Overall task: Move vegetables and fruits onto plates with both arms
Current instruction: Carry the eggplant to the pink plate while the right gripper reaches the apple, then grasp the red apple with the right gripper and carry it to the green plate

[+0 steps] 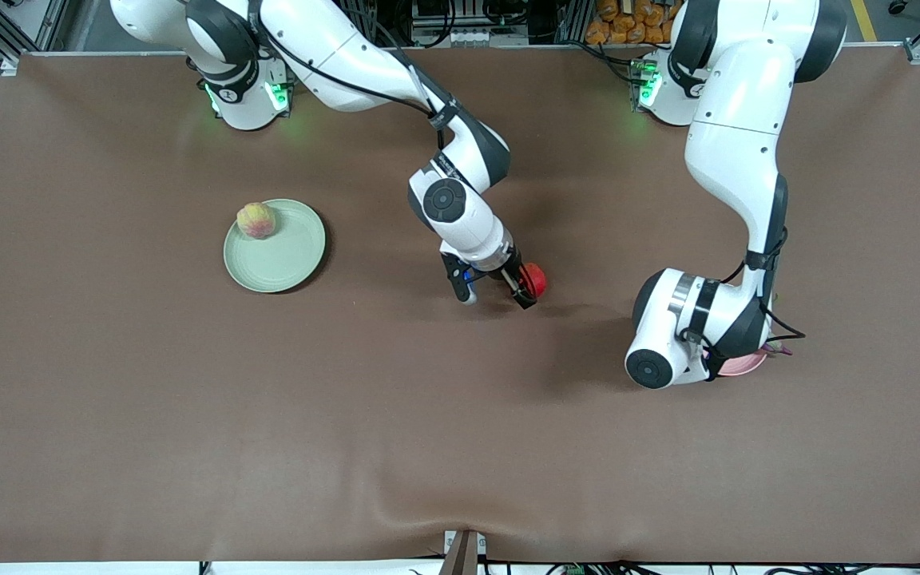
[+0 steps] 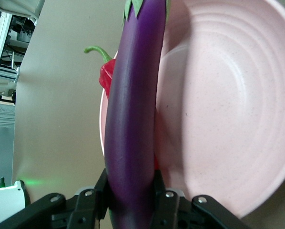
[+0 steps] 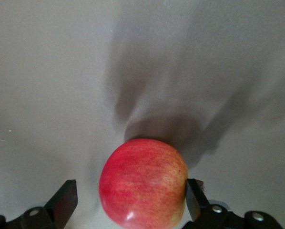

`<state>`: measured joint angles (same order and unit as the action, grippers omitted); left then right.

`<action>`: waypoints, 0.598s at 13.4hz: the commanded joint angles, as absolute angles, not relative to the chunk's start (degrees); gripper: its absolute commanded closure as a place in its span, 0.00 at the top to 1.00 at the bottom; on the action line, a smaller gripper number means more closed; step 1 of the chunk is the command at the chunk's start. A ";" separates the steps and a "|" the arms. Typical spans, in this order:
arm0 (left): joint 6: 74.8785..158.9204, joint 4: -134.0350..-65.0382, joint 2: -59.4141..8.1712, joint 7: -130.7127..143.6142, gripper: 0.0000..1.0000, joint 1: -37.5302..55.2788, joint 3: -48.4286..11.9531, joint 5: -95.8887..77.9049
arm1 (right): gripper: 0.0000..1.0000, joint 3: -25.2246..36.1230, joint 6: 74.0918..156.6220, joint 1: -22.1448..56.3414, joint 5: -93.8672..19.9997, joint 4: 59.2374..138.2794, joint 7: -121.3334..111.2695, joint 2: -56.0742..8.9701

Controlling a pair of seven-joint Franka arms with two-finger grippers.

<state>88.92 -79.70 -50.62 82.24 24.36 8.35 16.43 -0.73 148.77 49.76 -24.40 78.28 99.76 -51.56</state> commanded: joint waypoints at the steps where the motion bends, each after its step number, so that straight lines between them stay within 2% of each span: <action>1: 89.30 -79.37 -51.33 82.97 0.00 24.87 8.00 17.05 | 1.00 0.35 149.76 51.24 -23.20 75.50 101.78 -54.22; 2: 89.30 -79.37 -51.33 83.06 0.13 24.96 8.00 16.96 | 0.92 0.44 150.11 51.50 -23.03 75.50 101.69 -54.75; 3: 89.30 -79.28 -51.15 82.97 0.78 24.96 8.00 17.05 | 0.60 0.35 150.03 51.50 -21.46 75.50 101.60 -54.76; 4: 89.30 -79.28 -51.15 83.06 1.00 25.13 7.91 17.57 | 0.25 0.35 149.77 51.50 -19.88 75.50 101.78 -54.58; 5: 89.21 -79.28 -50.80 82.36 1.00 25.75 7.82 17.49 | 0.03 0.35 149.42 51.24 -19.52 75.50 101.52 -54.32; 7: 88.69 -79.10 -50.28 82.35 1.00 26.01 7.82 17.49 | 0.00 0.26 146.53 49.41 -19.51 75.50 100.55 -51.87; 8: 88.42 -79.10 -49.93 82.35 1.00 26.97 7.82 17.32 | 0.00 0.18 141.82 47.65 -19.34 75.41 99.42 -50.46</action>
